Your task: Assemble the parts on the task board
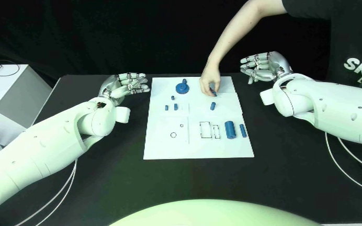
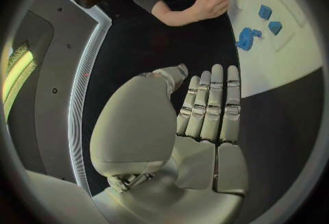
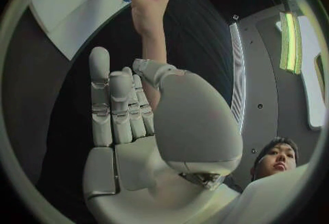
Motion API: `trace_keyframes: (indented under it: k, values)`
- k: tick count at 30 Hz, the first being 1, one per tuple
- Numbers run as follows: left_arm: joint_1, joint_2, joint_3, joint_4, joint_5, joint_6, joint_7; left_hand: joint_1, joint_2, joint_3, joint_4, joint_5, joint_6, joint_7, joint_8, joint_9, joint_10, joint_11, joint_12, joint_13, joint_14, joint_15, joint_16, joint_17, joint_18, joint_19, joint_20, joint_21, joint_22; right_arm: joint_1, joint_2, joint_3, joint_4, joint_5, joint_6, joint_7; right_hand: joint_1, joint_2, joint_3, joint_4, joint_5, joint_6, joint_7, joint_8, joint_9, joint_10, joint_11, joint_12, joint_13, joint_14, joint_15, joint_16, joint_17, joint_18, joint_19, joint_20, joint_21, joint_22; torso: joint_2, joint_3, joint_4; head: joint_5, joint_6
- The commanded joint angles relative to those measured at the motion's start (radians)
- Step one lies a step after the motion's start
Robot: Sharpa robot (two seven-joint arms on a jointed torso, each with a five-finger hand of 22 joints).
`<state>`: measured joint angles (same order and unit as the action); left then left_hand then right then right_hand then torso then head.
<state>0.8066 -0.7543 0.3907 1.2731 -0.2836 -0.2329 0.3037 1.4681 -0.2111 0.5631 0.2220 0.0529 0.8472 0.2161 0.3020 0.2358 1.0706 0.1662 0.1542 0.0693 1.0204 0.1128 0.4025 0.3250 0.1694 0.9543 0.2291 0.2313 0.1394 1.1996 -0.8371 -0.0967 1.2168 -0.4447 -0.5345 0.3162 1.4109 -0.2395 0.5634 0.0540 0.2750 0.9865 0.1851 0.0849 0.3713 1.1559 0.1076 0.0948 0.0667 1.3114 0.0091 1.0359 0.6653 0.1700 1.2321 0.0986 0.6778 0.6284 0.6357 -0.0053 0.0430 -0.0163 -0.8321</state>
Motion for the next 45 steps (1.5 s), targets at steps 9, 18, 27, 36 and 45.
trace_keyframes:
  k: [9, 18, 27, 36, 45]
  values:
    - [0.001, 0.001, 0.001, 0.003, -0.005, 0.002, 0.014, 0.010, -0.002, 0.003, -0.004, 0.001, 0.004, 0.017, 0.009, 0.001, 0.004, -0.001, 0.006, 0.001, 0.001, -0.002, 0.007, 0.003, 0.013, 0.009, -0.003, 0.007, -0.001, -0.001, 0.002, 0.000, -0.001, -0.008, 0.016, 0.014, 0.007, 0.002, 0.005, -0.001, 0.002, 0.004, -0.001, 0.005, -0.001, 0.007, 0.000, 0.005, 0.000, -0.009, -0.001, -0.004, -0.001, 0.014, -0.008, 0.001, -0.006, -0.001, -0.002, 0.0000, -0.0009, -0.003, 0.018]
    - [0.001, 0.000, 0.001, 0.006, -0.005, 0.002, 0.014, 0.010, -0.002, 0.003, -0.004, 0.001, 0.004, 0.017, 0.009, 0.001, 0.004, -0.001, 0.006, 0.001, 0.001, -0.002, 0.007, 0.003, 0.013, 0.009, -0.003, 0.007, -0.001, -0.001, 0.000, 0.000, 0.002, -0.013, 0.017, 0.012, 0.007, 0.003, 0.005, -0.003, 0.002, 0.006, -0.001, 0.005, -0.002, 0.008, -0.001, 0.005, -0.001, -0.009, -0.001, -0.006, -0.003, 0.014, -0.008, 0.000, -0.007, -0.002, 0.000, -0.0005, 0.0006, -0.003, 0.014]
    - [0.001, -0.001, 0.001, 0.007, -0.005, 0.002, 0.014, 0.010, -0.002, 0.003, -0.004, 0.001, 0.004, 0.017, 0.009, 0.001, 0.004, -0.001, 0.006, 0.001, 0.001, -0.002, 0.007, 0.003, 0.013, 0.009, -0.003, 0.007, -0.001, -0.001, -0.010, 0.000, 0.020, -0.091, 0.021, -0.010, 0.005, 0.005, 0.005, -0.008, 0.001, 0.010, -0.003, 0.007, -0.005, 0.016, -0.004, 0.008, -0.001, 0.036, -0.004, 0.049, 0.074, 0.013, 0.011, -0.002, -0.001, 0.001, 0.000, -0.0001, -0.0003, -0.005, 0.015]
    - [0.001, -0.001, 0.001, 0.012, -0.005, 0.002, 0.014, 0.012, -0.003, 0.004, -0.006, 0.001, 0.003, 0.017, 0.012, 0.001, 0.004, -0.001, 0.007, 0.000, 0.000, -0.003, 0.009, 0.005, 0.013, 0.010, -0.003, 0.007, -0.002, -0.001, -0.022, -0.001, 0.033, -0.199, 0.030, -0.035, 0.000, 0.007, 0.009, -0.013, 0.004, 0.021, -0.009, 0.012, -0.008, 0.032, -0.010, 0.013, 0.000, 0.089, -0.007, 0.126, 0.177, -0.001, 0.066, -0.004, 0.085, 0.084, 0.000, -0.0001, 0.0006, -0.011, 0.015]
    - [0.001, -0.002, 0.001, 0.013, -0.005, 0.002, 0.014, 0.012, -0.003, 0.004, -0.006, 0.001, 0.003, 0.017, 0.012, 0.001, 0.004, -0.001, 0.007, 0.000, 0.000, -0.003, 0.009, 0.005, 0.013, 0.010, -0.003, 0.007, -0.002, -0.002, -0.028, -0.001, 0.042, -0.304, 0.046, -0.068, -0.006, 0.006, 0.014, -0.019, 0.005, 0.028, -0.014, 0.017, -0.010, 0.044, -0.015, 0.016, 0.001, 0.132, -0.011, 0.200, 0.282, -0.021, 0.117, -0.008, 0.189, 0.187, -0.001, 0.0001, 0.0000, -0.010, 0.016]
